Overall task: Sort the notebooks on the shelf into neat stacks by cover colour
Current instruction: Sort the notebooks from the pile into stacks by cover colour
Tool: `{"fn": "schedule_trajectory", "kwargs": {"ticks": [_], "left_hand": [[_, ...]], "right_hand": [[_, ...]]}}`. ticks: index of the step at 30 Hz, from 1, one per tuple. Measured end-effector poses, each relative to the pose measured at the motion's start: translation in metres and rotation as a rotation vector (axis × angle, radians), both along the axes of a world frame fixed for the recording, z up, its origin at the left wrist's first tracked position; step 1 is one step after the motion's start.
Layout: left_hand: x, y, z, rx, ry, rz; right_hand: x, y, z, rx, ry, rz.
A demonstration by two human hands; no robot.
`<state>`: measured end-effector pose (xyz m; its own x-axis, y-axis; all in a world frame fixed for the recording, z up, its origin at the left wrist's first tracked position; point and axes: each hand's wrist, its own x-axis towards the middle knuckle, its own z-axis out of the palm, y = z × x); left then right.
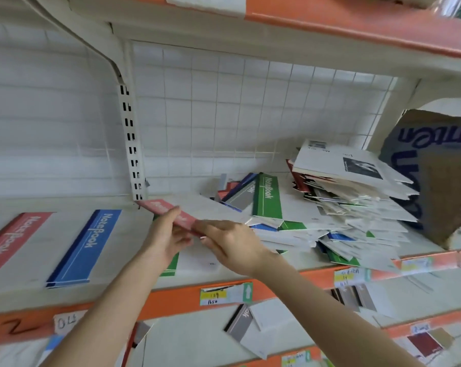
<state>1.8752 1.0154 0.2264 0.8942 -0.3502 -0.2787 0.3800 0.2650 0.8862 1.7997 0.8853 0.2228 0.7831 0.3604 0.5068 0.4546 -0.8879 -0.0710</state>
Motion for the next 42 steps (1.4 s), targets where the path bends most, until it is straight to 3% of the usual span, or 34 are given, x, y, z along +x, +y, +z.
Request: {"fn": "schedule_trajectory", "kwargs": {"ticks": [4,8,11,16,29,34,39,42], "left_hand": [[-0.009,0.011,0.005,-0.129,0.099,0.118],[-0.015,0.027,0.007,-0.154,0.047,0.149],[-0.02,0.034,0.005,-0.151,0.024,0.132],[-0.022,0.032,0.0,-0.12,0.006,0.125],[-0.028,0.025,-0.005,-0.052,-0.033,0.058],[-0.031,0.025,-0.003,-0.079,-0.018,0.054],[-0.034,0.027,-0.001,-0.081,-0.01,0.026],[-0.033,0.027,0.0,-0.089,0.006,0.003]], "right_hand": [[-0.001,-0.01,0.007,0.054,0.22,0.01],[0.002,-0.058,0.022,0.192,0.201,-0.342],[0.005,-0.094,0.027,0.108,0.381,-0.618],[0.006,-0.101,0.028,0.142,0.505,-0.707],[0.008,-0.094,0.033,-0.047,0.48,-0.765],[0.006,-0.092,0.03,-0.131,0.301,-0.751],[0.004,-0.098,0.025,-0.07,0.158,-0.805],[-0.003,-0.081,0.026,0.016,0.059,-0.607]]}}
